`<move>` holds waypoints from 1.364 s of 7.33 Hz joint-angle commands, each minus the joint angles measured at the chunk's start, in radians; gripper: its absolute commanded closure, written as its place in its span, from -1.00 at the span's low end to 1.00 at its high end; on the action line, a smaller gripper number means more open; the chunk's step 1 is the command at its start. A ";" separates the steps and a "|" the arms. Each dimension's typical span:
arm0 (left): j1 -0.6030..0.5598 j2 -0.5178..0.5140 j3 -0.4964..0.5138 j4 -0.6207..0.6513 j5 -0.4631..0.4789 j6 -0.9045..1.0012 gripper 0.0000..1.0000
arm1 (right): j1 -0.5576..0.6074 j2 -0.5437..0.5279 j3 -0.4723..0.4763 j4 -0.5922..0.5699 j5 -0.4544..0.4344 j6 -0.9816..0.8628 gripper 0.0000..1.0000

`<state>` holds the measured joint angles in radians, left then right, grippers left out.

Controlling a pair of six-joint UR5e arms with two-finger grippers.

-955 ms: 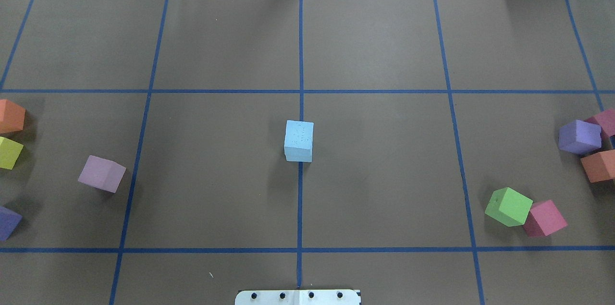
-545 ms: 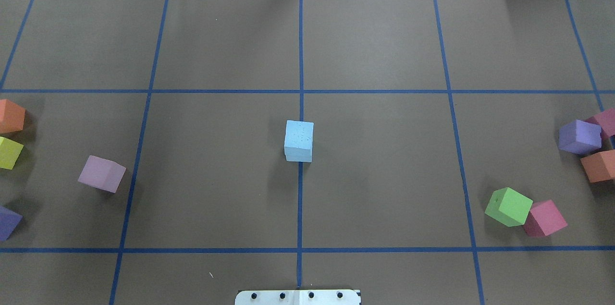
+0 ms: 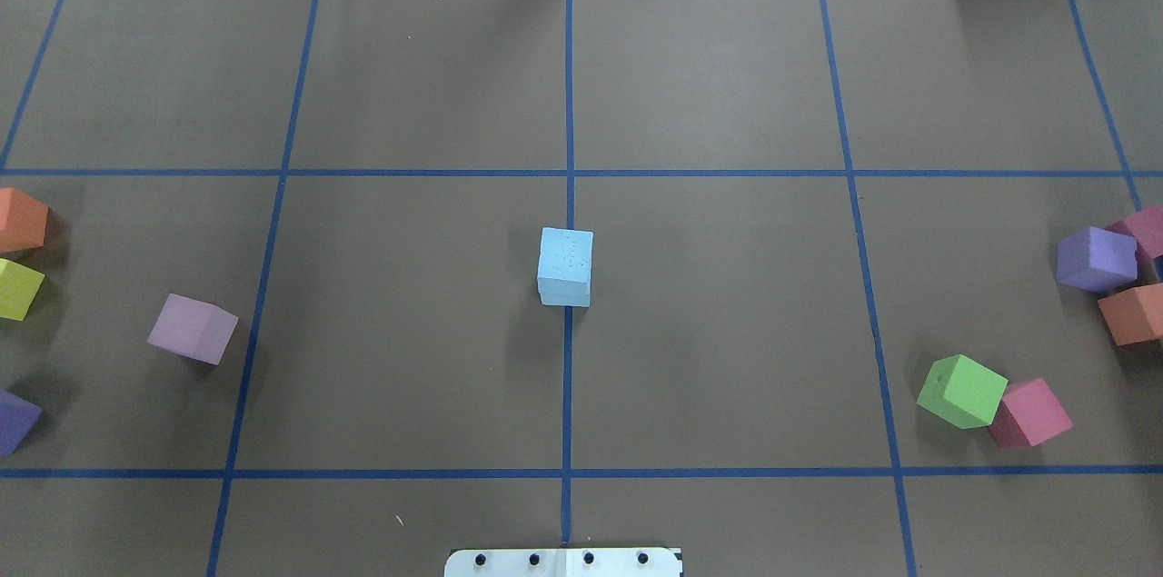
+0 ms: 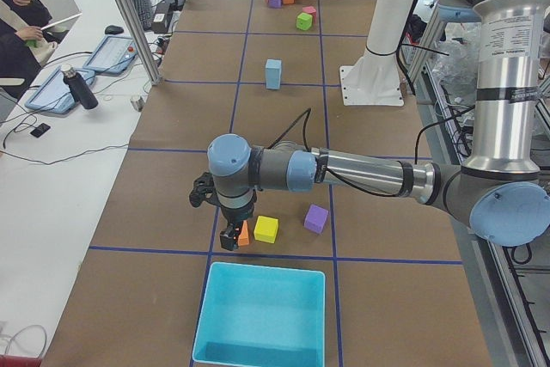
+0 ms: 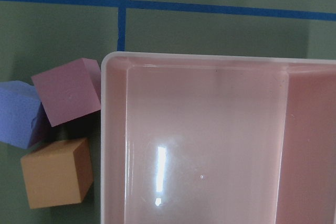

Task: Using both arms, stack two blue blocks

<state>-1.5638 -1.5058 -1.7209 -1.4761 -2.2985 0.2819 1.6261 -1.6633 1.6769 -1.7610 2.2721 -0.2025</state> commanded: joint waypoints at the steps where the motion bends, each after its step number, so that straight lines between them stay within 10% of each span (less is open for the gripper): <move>1: -0.008 0.056 -0.006 -0.009 -0.001 0.002 -0.96 | 0.000 0.000 -0.002 0.000 0.001 0.000 -1.00; 10: -0.015 0.058 -0.003 -0.021 0.001 -0.009 -0.96 | 0.000 0.000 -0.003 0.002 0.000 0.000 -1.00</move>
<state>-1.5776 -1.4481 -1.7248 -1.4972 -2.2977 0.2739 1.6260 -1.6629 1.6736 -1.7606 2.2731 -0.2025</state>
